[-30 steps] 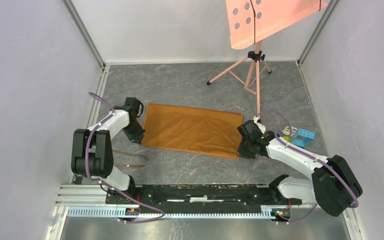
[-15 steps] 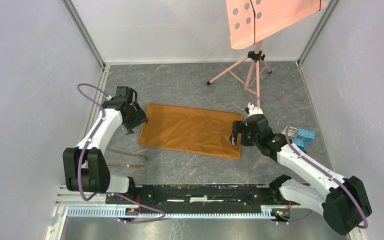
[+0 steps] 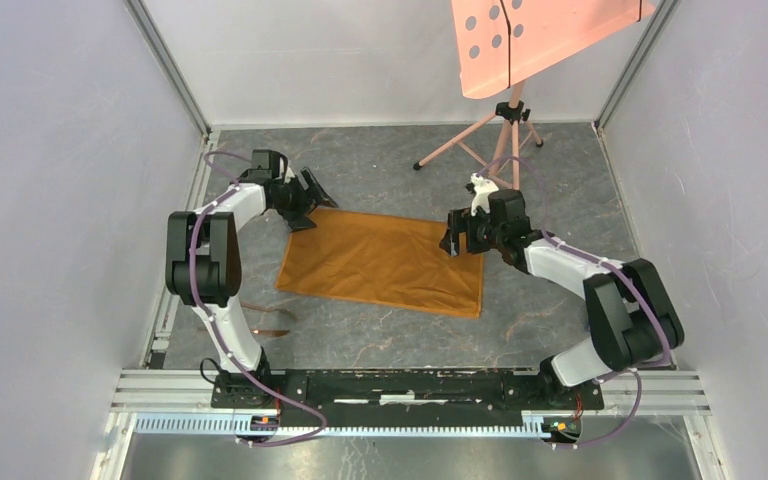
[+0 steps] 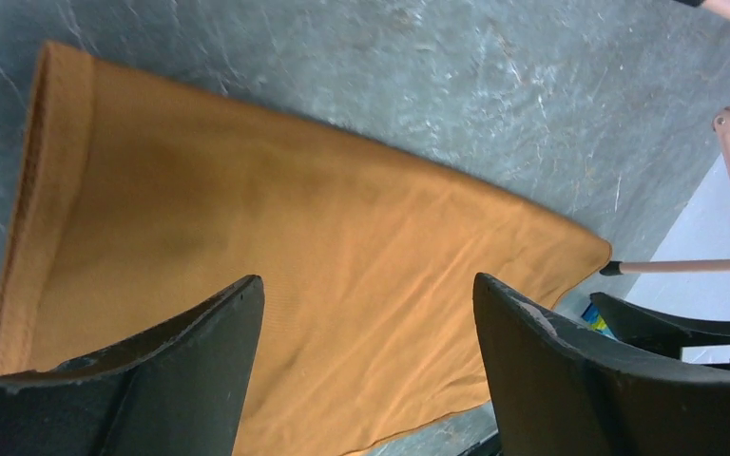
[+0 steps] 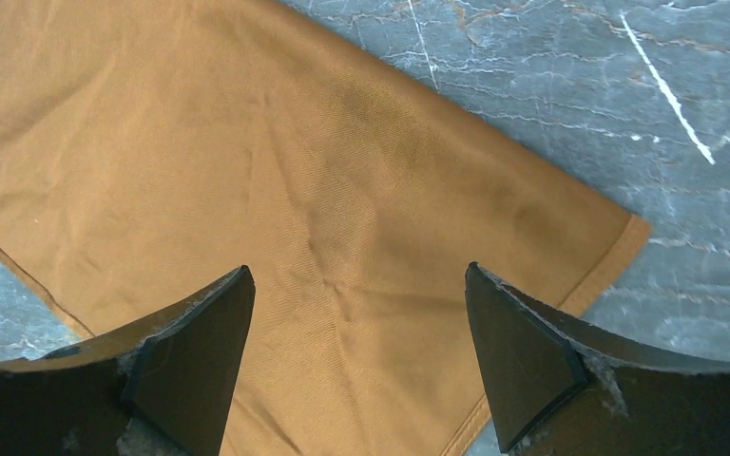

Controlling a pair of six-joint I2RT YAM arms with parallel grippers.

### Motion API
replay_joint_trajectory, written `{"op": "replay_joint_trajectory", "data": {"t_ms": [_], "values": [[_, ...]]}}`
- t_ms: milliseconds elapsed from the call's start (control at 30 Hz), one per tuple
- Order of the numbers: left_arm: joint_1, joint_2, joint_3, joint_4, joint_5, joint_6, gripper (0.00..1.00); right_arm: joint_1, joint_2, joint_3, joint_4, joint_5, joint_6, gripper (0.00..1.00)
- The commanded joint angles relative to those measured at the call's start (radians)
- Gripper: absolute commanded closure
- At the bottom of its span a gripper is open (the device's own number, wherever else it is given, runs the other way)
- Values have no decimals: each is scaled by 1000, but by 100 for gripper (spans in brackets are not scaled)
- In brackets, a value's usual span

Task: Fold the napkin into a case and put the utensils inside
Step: Smooth out the rectangle-folded napkin at the center of the board.

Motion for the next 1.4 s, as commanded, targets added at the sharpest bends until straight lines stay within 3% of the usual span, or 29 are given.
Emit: {"op": "replay_joint_trajectory", "data": {"t_ms": [0,300,533,700,1067,1200,1367], "values": [[39,52,48,96,64,-23,14,-21,76,29,155,-71,-52,13],[81,118,90,46,-45,52,13,-58,154,20,144,2,-102,14],[81,38,104,60,14,11,10,-59,89,50,138,-81,-54,13],[83,94,150,53,15,4,9,-58,148,81,166,-113,-12,13],[128,212,199,21,-46,50,9,-84,242,86,137,40,-100,14],[128,180,208,-12,-102,98,8,-83,213,126,76,83,-147,14],[122,81,201,-21,-88,109,8,-62,147,168,41,29,-127,13]]}}
